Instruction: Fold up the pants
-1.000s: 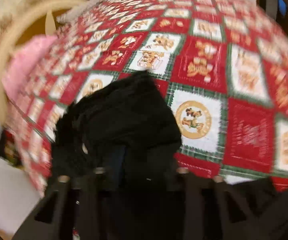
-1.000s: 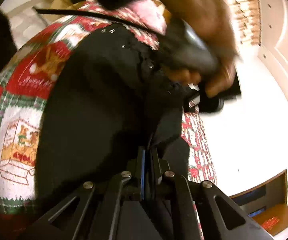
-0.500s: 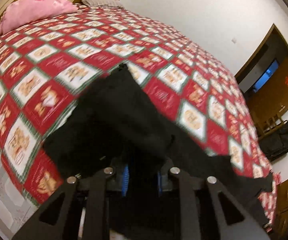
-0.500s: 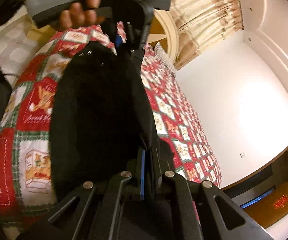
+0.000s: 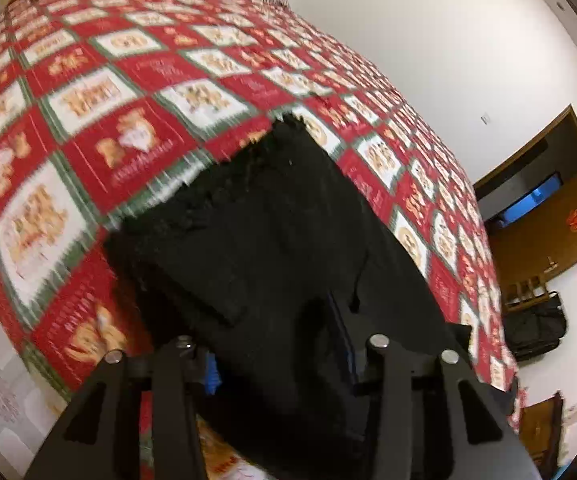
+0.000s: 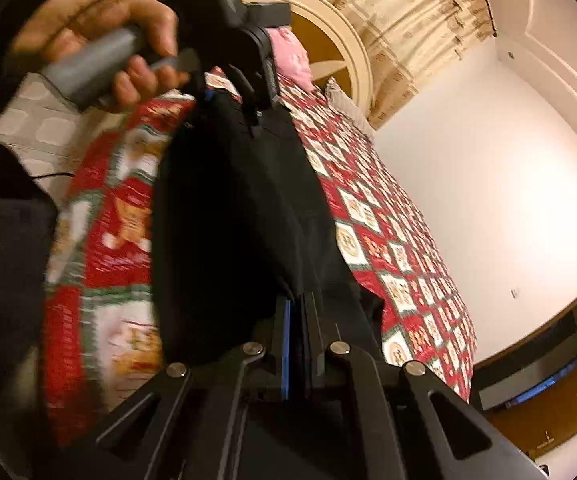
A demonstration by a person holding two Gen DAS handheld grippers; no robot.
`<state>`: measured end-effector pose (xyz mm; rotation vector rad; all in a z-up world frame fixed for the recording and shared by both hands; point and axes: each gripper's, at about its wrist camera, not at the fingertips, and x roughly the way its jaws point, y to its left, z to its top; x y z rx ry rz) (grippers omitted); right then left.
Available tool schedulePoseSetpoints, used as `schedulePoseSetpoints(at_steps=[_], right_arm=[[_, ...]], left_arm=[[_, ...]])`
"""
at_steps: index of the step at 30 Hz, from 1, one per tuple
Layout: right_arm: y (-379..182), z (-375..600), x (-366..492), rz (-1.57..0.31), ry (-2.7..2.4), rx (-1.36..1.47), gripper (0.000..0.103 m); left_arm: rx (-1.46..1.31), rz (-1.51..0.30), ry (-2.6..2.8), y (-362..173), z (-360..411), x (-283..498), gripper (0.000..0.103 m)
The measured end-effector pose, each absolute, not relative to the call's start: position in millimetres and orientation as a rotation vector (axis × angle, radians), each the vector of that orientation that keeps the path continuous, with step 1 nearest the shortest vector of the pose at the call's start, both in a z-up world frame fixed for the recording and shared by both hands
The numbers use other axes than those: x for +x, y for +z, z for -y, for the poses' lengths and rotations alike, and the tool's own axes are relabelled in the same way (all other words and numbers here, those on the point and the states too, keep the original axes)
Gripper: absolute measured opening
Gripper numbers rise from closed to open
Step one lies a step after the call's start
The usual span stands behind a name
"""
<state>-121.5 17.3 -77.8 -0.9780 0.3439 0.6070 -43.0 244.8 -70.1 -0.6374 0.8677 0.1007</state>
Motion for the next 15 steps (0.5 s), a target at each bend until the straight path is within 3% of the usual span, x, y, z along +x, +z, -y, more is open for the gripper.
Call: schedulePoseSetpoints(at_steps=[1,3,9,12,15], right_arm=[[-78.9,-21.0,-126.9,-0.344,0.621,-0.993,0.004],[-83.6,-28.4,-133.0,-0.351,0.644,-1.02,0.004],[-100.9,-40.1,-133.6,-0.416,0.682,-1.019,0.004],[-110.6,-39.0,-132.2,-0.453,0.686,-1.008,0.005],[-118.9,-37.8,-131.3,-0.459,0.669,-1.021,0.005]], left_arm=[[-0.606,-0.877,0.122,-70.9,-248.2,-43.4,0.03],[-0.548,-0.889,0.144,-68.7,-253.3,-41.4,0.024],[-0.486,-0.9,0.178,-71.0,-267.0,-40.7,0.022],[-0.375,-0.891,0.203,-69.4,-258.2,-43.1,0.027],[-0.29,-0.885,0.257,-67.0,-258.0,-47.6,0.045]])
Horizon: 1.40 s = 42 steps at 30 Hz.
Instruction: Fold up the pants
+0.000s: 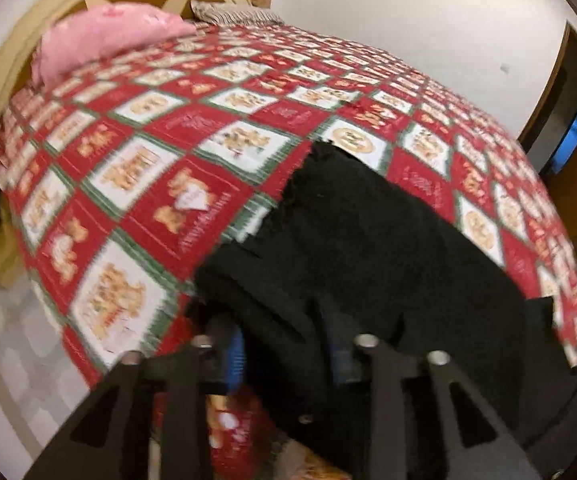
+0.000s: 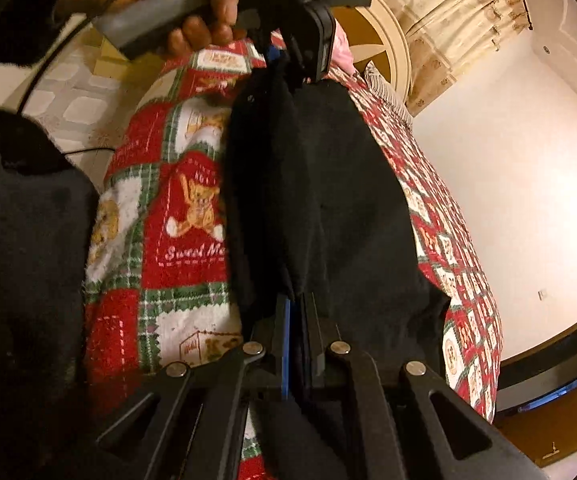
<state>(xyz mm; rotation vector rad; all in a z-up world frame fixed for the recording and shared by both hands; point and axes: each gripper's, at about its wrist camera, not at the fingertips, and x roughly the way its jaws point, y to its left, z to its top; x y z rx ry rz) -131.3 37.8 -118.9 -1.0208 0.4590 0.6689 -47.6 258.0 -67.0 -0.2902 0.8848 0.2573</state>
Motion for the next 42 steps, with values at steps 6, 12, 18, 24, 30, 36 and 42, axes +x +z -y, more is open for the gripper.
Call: schedulePoseSetpoints(at_steps=[6,12,18,24,30,36,42], right_arm=[[-116.9,-31.2,-126.6,-0.474,0.656,-0.974,0.021],[-67.7,-3.9,-115.3,-0.476,0.727,-0.698,0.065],[-25.7,50.1,-61.9,-0.571,0.701,-0.404,0.065],[-44.2,82.7,37.1,-0.762,0.618,-0.071,0.058],[-85.2,65.6,94.2,-0.946,0.615,0.023,0.04],[-93.9,51.2,120.3,-0.999,0.626,0.072,0.006],[-104.8,78.4,141.2,-1.022,0.562,0.287,0.005]], left_arm=[[-0.212,-0.831,0.361,-43.1,-278.3,-64.5,0.058],[-0.212,-0.83,0.302,-38.9,-264.6,-72.1,0.059],[-0.182,-0.859,0.233,-55.5,-234.4,-65.9,0.059],[-0.105,-0.851,0.313,-68.2,-221.2,-50.1,0.059],[-0.038,-0.834,0.337,-73.3,-212.3,-44.2,0.059],[-0.009,-0.83,0.345,-78.4,-209.1,-42.9,0.062],[0.022,-0.831,0.358,-80.7,-210.1,-42.3,0.072]])
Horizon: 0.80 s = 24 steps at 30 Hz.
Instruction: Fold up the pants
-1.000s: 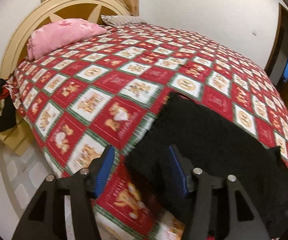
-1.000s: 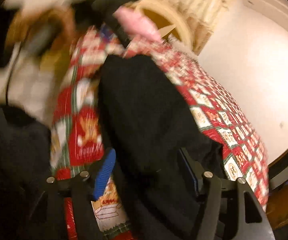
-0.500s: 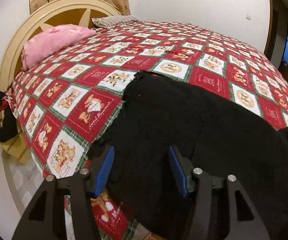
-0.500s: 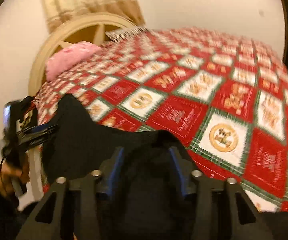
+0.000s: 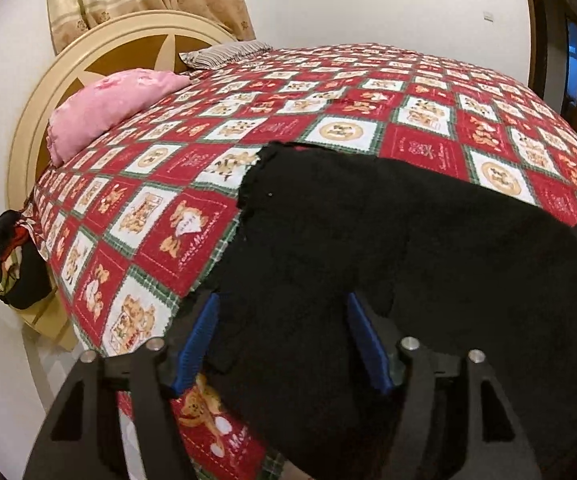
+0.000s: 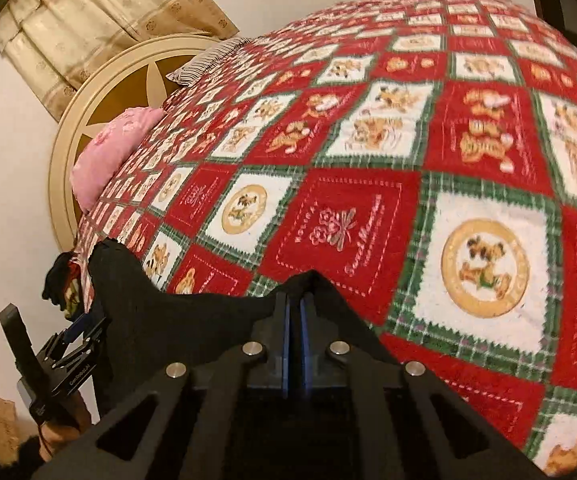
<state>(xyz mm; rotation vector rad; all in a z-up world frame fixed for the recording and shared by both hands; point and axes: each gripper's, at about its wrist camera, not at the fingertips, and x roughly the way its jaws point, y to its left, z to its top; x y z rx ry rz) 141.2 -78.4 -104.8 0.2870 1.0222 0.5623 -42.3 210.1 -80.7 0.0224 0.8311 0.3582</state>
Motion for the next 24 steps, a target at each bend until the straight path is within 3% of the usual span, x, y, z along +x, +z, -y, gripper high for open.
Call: schedulePoseSetpoints(at_steps=[6,7,8,10,12,16,22,24], right_arm=[[-61.8,155.2,124.9,-0.912,0.523,0.545,0.007],[-49.8,183.0,120.6,-0.872,0.46,0.551,0.019],[-39.7,211.1,116.5,-0.84,0.364,0.528,0.045],[-22.8,274.4,104.1,-0.786,0.079,0.453,0.07],[-16.8,329.3,91.9,-0.771,-0.134,0.434,0.07],[-35.2,405.3,98.2,-0.947,-0.439,0.309,0.07],[-71.1,424.4,130.2,-1.113,-0.512,0.203,0.07],[-73.1,430.1,126.9,-1.106,-0.5,0.247,0.061]], left_arm=[[0.008,-0.838,0.348,-81.1,-213.3,-40.5,0.074],[0.0,-0.843,0.345,-80.8,-214.5,-39.7,0.074],[-0.005,-0.846,0.342,-80.7,-215.2,-39.4,0.074],[-0.006,-0.85,0.34,-81.0,-215.3,-38.9,0.075],[-0.005,-0.85,0.34,-81.4,-215.2,-38.7,0.075],[0.008,-0.853,0.345,-81.7,-214.4,-37.1,0.077],[-0.007,-0.876,0.346,-81.0,-216.0,-34.8,0.077],[-0.012,-0.879,0.346,-81.2,-216.1,-34.7,0.078]])
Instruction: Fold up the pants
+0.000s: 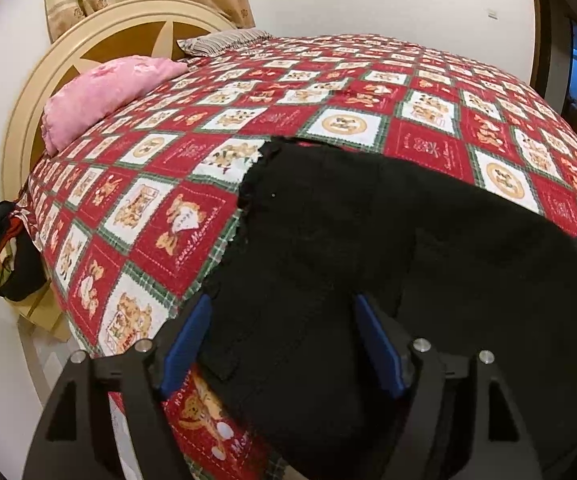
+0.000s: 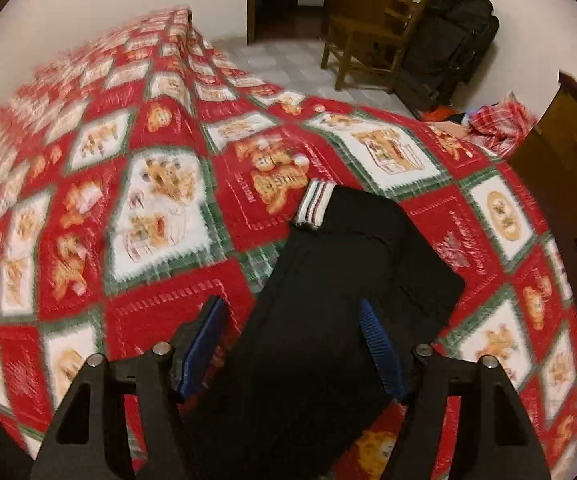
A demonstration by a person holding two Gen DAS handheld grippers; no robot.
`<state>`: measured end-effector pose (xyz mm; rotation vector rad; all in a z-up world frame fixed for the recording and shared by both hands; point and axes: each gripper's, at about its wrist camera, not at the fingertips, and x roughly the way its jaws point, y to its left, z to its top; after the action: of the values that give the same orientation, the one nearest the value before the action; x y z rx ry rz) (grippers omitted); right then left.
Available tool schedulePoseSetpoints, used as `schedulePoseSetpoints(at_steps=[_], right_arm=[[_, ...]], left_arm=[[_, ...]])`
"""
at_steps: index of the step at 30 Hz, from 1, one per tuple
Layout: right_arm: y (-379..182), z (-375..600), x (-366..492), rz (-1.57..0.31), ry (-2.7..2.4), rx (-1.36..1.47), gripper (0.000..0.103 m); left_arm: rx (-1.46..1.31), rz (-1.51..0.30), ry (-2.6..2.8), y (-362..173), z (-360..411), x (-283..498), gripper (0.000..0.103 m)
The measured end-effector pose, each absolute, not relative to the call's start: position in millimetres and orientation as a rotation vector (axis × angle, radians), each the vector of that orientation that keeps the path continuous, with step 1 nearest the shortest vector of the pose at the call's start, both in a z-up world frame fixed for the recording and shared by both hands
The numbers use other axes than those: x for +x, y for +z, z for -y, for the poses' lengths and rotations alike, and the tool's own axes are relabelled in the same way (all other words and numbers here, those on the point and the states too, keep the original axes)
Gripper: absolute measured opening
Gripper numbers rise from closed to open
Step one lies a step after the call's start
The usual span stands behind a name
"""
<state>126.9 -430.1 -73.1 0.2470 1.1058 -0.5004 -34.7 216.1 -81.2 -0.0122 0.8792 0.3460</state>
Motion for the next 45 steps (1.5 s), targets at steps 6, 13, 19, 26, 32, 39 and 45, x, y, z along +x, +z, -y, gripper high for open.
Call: schedulePoseSetpoints(at_steps=[6,13,19,26,32,39,45], right_arm=[[-60.1,447.8,97.0,-1.038,-0.394,0.429,0.004],[0.2,462.5,-41.6,-0.662,-0.249,0.661,0.005],[-20.1,475.3,-164.6,-0.495,-0.266,0.829,0.005],[-73.3,473.9,-237.5,-0.435,-0.29,0.995,0.006],[-83.8,489.4,-274.4,-0.497,-0.34,1.034,0.014],[-47.0,525.5,-304.7,-0.388,-0.541,0.972,0.08],[-53.5,554.0,-232.6,-0.662,-0.413,0.869,0.08]], left_arm=[[-0.008,-0.889,0.337,-80.6,-215.1,-34.0,0.079],[-0.004,-0.895,0.322,-80.3,-215.6,-32.6,0.079],[0.006,-0.896,0.31,-80.4,-216.4,-31.8,0.08],[-0.004,-0.9,0.283,-78.3,-221.3,-26.5,0.082],[-0.019,-0.905,0.278,-76.9,-221.5,-22.7,0.082],[-0.03,-0.91,0.273,-74.9,-219.2,-18.0,0.082],[-0.02,-0.916,0.27,-71.4,-213.1,-21.3,0.082]])
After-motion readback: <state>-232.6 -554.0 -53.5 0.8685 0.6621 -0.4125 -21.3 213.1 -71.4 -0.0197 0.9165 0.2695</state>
